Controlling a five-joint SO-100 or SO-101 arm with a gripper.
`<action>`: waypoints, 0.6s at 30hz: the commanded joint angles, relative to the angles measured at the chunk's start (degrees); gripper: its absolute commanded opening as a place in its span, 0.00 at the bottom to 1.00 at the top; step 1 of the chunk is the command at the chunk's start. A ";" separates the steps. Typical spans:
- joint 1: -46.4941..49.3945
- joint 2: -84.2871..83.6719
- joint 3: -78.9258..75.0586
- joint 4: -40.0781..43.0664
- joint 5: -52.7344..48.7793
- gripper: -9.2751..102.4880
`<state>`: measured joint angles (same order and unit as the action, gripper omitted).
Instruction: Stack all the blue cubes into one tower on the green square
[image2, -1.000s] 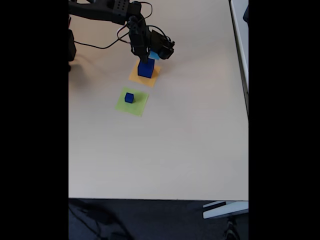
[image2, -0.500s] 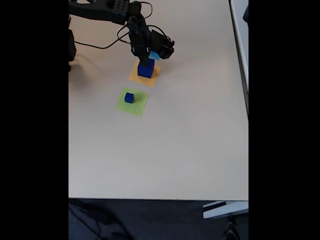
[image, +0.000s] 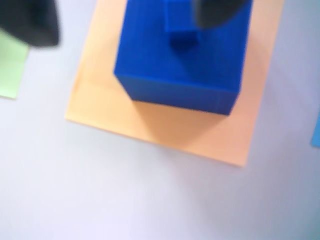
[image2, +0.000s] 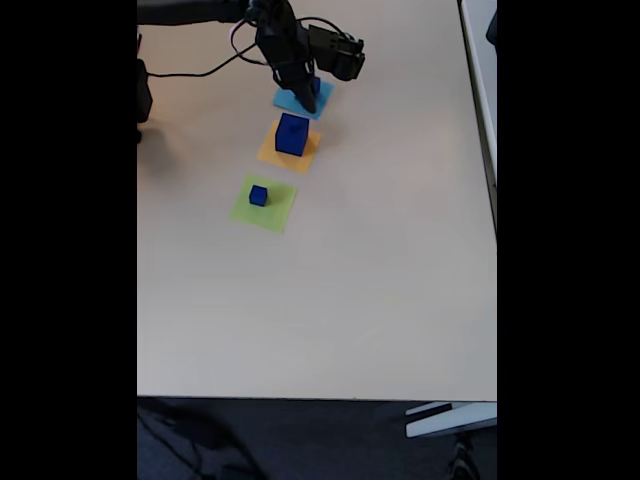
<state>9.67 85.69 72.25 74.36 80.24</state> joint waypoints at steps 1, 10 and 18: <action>3.34 4.57 -3.08 0.35 -2.02 0.22; 12.22 7.29 12.74 -4.75 -5.80 0.33; 16.79 9.67 23.91 -8.09 -7.56 0.33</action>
<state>24.96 90.97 95.54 68.03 73.21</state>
